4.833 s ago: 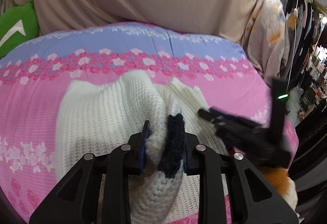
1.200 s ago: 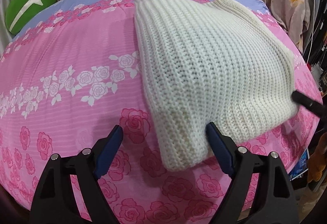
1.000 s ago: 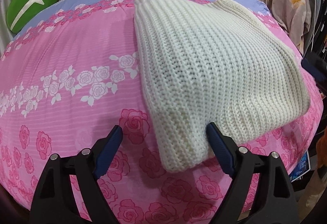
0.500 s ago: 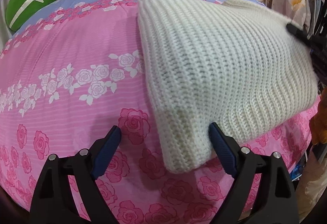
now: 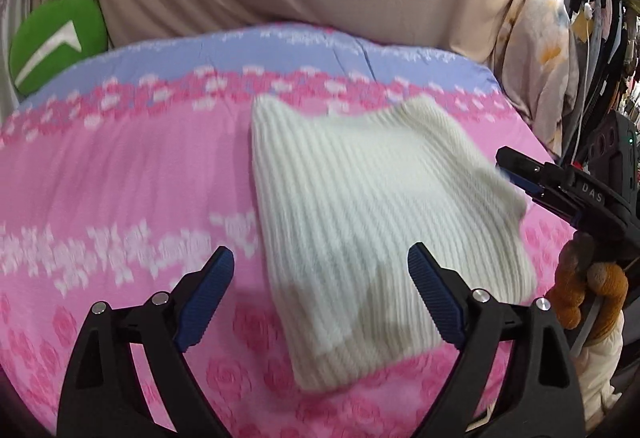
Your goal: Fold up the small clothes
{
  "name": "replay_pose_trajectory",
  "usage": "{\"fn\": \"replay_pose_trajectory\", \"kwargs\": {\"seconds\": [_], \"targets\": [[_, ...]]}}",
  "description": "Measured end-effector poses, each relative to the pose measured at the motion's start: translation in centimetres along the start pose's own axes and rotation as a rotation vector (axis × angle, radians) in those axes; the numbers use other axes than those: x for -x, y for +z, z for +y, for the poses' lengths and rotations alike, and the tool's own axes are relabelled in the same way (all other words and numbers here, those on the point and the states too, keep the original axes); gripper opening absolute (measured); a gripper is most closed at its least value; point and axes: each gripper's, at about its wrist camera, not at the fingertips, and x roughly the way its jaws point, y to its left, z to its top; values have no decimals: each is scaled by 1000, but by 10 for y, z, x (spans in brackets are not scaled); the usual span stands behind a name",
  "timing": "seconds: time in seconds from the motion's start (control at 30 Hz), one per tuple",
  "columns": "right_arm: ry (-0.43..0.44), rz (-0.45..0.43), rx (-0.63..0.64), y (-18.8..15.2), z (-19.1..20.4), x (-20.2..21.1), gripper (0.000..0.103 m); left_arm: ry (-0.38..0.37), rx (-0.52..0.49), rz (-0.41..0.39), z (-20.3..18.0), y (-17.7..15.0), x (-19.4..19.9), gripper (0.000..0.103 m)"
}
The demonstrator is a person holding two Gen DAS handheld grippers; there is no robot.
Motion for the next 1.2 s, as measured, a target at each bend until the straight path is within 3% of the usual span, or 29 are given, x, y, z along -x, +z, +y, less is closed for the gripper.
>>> {"fn": "replay_pose_trajectory", "kwargs": {"seconds": [0.03, 0.17, 0.2, 0.23, 0.33, 0.4, 0.47, 0.5, 0.53, 0.6, 0.67, 0.77, 0.97, 1.1, 1.2], "targets": [[-18, 4, 23, 9, 1, -7, 64, -1, -1, -14, -2, 8, -3, 86], [-94, 126, 52, 36, -7, -62, 64, 18, -2, -28, -9, 39, -29, 86], [-91, 154, 70, 39, -6, -72, 46, 21, 3, -19, -10, 43, -37, 86], [-74, 180, 94, 41, -2, -79, 13, 23, 8, -10, -10, 45, -43, 86], [10, 76, 119, 52, 10, -59, 13, 22, 22, 22, -11, 44, -59, 86], [38, 3, 65, 54, -1, -42, 13, 34, 21, 42, -12, 39, -70, 86], [-3, 52, 6, 48, -23, -55, 13, 57, 21, 56, -12, 34, -80, 89], [-65, 106, -11, 40, -36, -70, 13, 71, 15, 62, -13, 32, -85, 90], [-90, 149, -30, 29, -48, -83, 13, 85, 6, 63, -15, 30, -88, 91], [-37, 108, -78, 23, -52, -72, 15, 113, -12, 54, -19, 28, -90, 93], [-38, 51, -83, 21, -44, -47, 22, 122, -19, 51, -21, 28, -88, 93], [-11, 5, -51, 6, -28, -8, 24, 117, -7, 56, -19, 28, -86, 93], [-5, 13, -58, -38, -14, 37, 59, 128, -1, 55, -21, 26, -84, 93], [-7, 63, -70, -64, -6, 38, 61, 136, -1, 61, -23, 26, -82, 92], [39, 70, -55, -74, 3, 40, 61, 143, -12, 57, -26, 25, -76, 91]]}}
